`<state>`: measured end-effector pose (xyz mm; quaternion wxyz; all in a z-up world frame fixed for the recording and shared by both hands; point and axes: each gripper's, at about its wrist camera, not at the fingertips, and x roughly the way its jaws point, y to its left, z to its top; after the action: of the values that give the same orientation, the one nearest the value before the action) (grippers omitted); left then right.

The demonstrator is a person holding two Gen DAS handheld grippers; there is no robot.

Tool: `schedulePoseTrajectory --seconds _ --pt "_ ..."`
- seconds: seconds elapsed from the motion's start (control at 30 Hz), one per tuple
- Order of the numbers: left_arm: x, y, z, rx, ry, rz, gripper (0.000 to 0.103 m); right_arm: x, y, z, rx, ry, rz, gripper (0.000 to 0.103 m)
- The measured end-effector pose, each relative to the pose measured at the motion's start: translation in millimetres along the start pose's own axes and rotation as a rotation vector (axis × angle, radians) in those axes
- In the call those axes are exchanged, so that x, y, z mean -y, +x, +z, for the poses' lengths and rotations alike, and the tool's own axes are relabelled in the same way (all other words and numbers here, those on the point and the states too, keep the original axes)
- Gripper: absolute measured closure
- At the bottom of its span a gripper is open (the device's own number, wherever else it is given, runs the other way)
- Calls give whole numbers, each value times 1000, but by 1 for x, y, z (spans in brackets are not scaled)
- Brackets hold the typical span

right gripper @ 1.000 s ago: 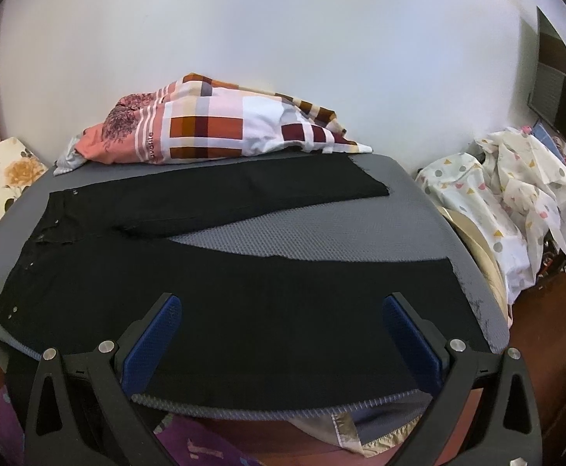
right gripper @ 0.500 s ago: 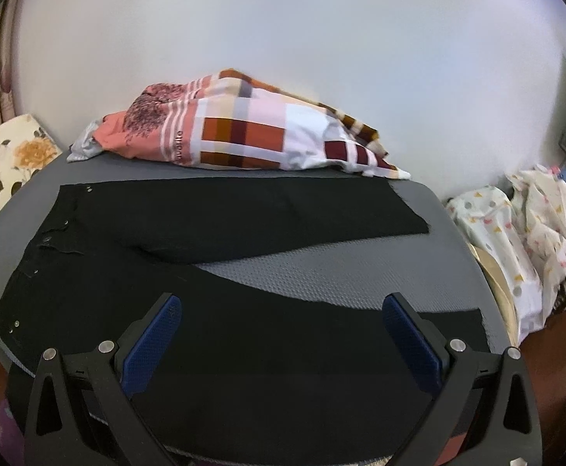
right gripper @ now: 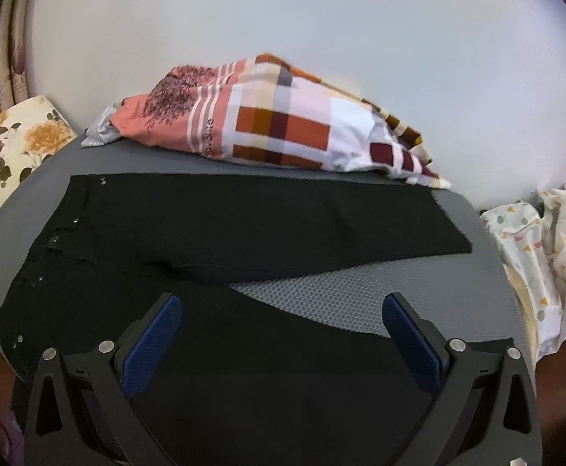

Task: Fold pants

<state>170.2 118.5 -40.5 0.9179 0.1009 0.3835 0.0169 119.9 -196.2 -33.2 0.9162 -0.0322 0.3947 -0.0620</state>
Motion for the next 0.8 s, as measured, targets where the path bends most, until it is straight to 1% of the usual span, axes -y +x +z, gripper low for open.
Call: schedulePoseTrajectory --seconds 0.07,0.1,0.17,0.2,0.23,0.27,0.33,0.37,0.4,0.47,0.5,0.53,0.57,0.6,0.67,0.7,0.77,0.8 --pt "-14 23 8 -39 -14 -63 0 -2 9 -1 -25 -2 4 0" --pt "-19 32 12 -52 -25 -76 0 -3 14 -2 -43 -5 7 0" --pt "-32 53 21 -66 -55 -104 4 -4 22 -3 -68 -8 10 1" --pt "-42 65 27 -68 -78 -142 5 -4 25 -4 -76 -6 11 1" --pt "-49 75 32 -66 -100 -175 9 -4 27 -5 -81 -5 13 1" --pt "-60 92 39 -76 -128 -208 15 -4 30 -4 -86 -4 13 1" --pt "-72 122 50 -119 -162 -263 20 -5 34 -4 -94 -8 12 1" --pt "-80 142 57 -141 -178 -300 26 -6 35 -4 -97 -10 11 1" --pt "-84 154 61 -150 -182 -317 28 -8 38 -5 -102 -12 11 1" --pt "-89 177 68 -160 -179 -365 32 -11 44 -6 -119 -18 13 1" --pt "-90 189 72 -162 -176 -405 32 -13 48 -7 -129 -23 13 1" --pt "-89 200 76 -175 -165 -461 32 -15 51 -6 -139 -27 13 1" --pt "-88 211 79 -188 -146 -487 32 -16 54 -7 -149 -33 15 1" --pt "-85 221 83 -191 -122 -480 32 -18 58 -8 -160 -39 16 1" --pt "-80 240 88 -221 -81 -519 32 -21 62 -8 -172 -47 19 1" --pt "-78 249 90 -240 -75 -516 32 -22 64 -8 -176 -51 18 1" --pt "-74 263 91 -269 -56 -541 32 -23 67 -8 -183 -56 15 1" --pt "-70 268 92 -277 -34 -531 32 -23 69 -8 -187 -56 14 1"
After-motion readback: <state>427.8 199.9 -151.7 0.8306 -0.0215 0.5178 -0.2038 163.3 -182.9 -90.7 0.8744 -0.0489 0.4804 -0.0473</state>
